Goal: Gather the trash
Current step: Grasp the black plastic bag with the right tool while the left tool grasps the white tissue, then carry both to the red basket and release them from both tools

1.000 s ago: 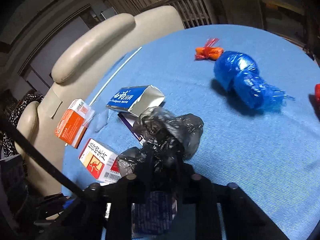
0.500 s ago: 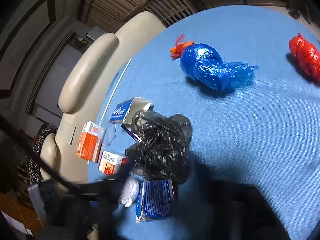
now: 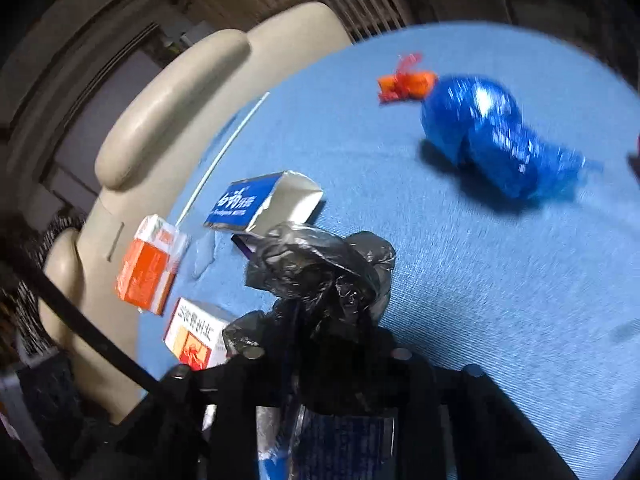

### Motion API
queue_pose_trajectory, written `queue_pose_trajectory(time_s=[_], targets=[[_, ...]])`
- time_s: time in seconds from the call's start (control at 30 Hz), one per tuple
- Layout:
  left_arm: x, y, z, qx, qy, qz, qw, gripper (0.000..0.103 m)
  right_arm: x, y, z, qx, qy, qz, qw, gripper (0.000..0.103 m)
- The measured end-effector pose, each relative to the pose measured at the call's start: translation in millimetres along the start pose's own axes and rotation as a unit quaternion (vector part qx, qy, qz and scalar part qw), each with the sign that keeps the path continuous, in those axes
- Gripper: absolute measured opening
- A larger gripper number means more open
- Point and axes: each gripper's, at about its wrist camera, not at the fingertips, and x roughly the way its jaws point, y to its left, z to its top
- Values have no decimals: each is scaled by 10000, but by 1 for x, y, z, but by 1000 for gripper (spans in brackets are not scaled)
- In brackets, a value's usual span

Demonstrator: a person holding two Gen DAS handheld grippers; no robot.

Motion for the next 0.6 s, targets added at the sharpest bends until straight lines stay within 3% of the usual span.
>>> queue_pose_trajectory(time_s=[0.1, 0.33, 0.6], targets=[[-12, -2, -3, 40, -150, 27, 9999, 16, -21, 6, -7, -165, -314, -93, 9993, 8], [-48, -24, -8, 494, -645, 366, 9960, 16, -95, -13, -20, -77, -1119, -87, 9937, 8], [-62, -99, -20, 1577, -771, 77, 9844, 16, -191, -64, -61, 301, -1777, -267, 9833, 8]])
